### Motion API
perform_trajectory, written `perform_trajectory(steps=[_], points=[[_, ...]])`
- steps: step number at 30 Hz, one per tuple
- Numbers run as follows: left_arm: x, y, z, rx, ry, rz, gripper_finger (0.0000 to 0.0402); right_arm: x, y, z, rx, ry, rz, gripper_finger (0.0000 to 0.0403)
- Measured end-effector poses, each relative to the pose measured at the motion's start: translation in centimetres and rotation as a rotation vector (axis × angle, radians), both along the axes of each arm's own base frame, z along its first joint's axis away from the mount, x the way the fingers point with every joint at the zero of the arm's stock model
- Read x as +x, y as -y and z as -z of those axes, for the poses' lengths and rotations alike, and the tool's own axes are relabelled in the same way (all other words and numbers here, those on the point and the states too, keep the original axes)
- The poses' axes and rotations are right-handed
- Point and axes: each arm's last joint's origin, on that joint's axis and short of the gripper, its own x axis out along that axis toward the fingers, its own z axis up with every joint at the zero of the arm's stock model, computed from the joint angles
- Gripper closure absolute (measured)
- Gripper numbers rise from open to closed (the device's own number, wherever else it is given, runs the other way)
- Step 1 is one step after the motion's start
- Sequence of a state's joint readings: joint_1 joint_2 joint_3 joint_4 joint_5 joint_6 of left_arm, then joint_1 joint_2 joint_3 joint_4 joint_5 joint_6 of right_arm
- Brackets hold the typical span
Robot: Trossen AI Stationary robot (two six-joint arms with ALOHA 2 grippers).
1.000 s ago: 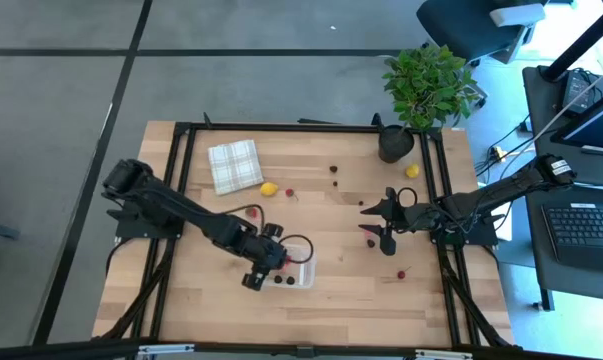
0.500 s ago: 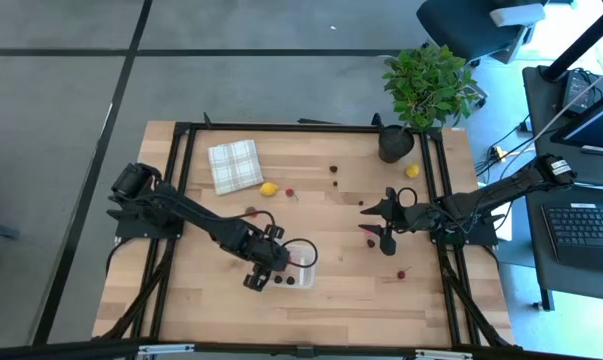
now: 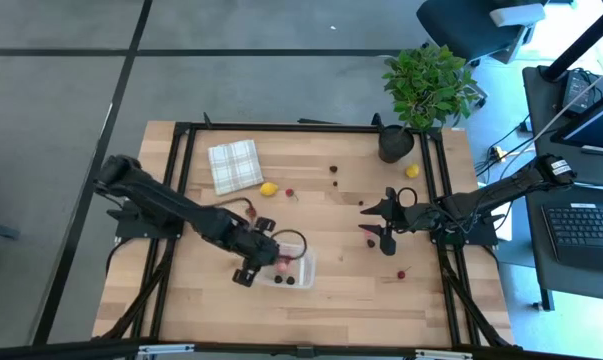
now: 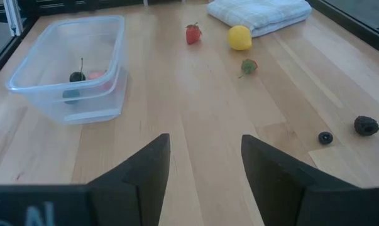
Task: Pick and placing Produce into tupperware
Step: Put the bottom strawberry into the transparent bin
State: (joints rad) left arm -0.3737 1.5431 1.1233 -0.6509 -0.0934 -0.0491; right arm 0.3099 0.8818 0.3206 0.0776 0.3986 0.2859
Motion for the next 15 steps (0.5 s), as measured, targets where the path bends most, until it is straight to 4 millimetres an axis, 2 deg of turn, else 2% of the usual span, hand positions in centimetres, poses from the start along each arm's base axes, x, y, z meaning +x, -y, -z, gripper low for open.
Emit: perform_trajectory(steps=[4, 8, 11, 15], points=[[-2.2, -1.6, -3.0, 0.063, 0.059, -0.066, 0.0278, 0.0, 0.0, 0.0, 0.000, 0.000, 0.000, 0.0205], [-4.5, -3.5, -4.9, 0.184, 0.078, -0.194, 0.0284, 0.0, 0.0, 0.0, -0.002, 0.000, -0.001, 0.0205], [-5.6, -4.3, -5.5, 0.240, 0.097, -0.239, 0.0288, 0.0, 0.0, 0.0, -0.003, 0.000, -0.001, 0.0205], [-6.2, -5.0, -4.6, 0.245, 0.081, -0.288, 0.0293, 0.0, 0.0, 0.0, -0.004, -0.001, -0.001, 0.0205]])
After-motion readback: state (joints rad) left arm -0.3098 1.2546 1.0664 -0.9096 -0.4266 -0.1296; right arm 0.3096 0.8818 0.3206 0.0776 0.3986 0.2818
